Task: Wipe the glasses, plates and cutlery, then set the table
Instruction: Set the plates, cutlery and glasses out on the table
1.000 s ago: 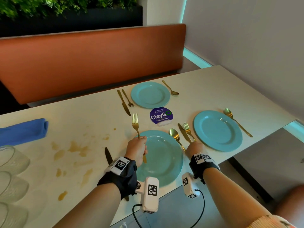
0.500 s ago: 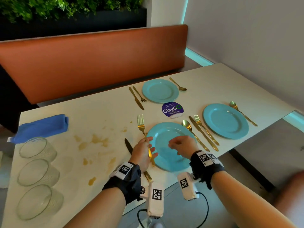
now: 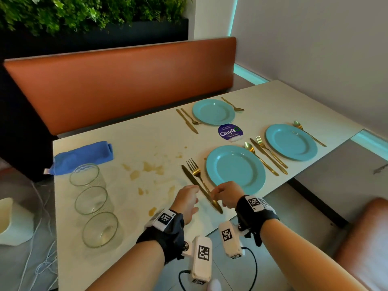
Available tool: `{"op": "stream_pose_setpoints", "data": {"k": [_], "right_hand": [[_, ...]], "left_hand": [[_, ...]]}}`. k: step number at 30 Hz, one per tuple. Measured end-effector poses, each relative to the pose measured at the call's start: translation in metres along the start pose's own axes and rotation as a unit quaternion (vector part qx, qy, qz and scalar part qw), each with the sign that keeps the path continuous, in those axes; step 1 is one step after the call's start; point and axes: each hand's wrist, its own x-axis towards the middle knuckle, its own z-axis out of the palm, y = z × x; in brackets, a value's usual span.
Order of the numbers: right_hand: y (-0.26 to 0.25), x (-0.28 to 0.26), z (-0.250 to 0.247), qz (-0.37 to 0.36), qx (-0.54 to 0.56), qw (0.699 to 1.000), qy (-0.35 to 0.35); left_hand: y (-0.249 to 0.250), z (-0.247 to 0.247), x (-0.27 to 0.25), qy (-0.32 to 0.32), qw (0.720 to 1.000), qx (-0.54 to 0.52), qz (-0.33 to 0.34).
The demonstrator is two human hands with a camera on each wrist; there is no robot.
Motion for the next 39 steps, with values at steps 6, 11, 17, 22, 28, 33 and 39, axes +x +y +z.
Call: {"op": "stream_pose_setpoints", "data": {"k": [6, 11, 17, 22, 28, 33, 39], "right_hand": [[0.013, 0.023, -0.001, 0.044, -0.216, 0.975, 0.032], [0.014, 0.042, 0.014, 0.066, -0.249, 0.965, 0.040], [0.013, 0.048, 0.027, 0.091, -0.238, 0.963, 0.089], [0.011, 0.046, 0.026, 0.083, -0.281, 0.952, 0.094], [0.007, 0.044, 0.027, 0.068, -0.309, 0.944, 0.095], [0.004, 0.043, 0.027, 0.067, -0.317, 0.942, 0.093], [-0.003, 0.036, 0.023, 0.063, -0.315, 0.942, 0.098]], "left_hand": [[0.008, -0.040, 0.017, 0.055, 0.996, 0.062, 0.031], [0.014, -0.053, 0.024, 0.080, 0.991, 0.101, 0.041], [0.009, -0.057, 0.031, 0.099, 0.987, 0.118, 0.044], [0.004, -0.056, 0.031, 0.100, 0.983, 0.144, 0.049], [0.000, -0.056, 0.028, 0.096, 0.982, 0.153, 0.049], [-0.001, -0.056, 0.026, 0.092, 0.982, 0.155, 0.056], [0.002, -0.058, 0.023, 0.091, 0.981, 0.153, 0.080]]}}
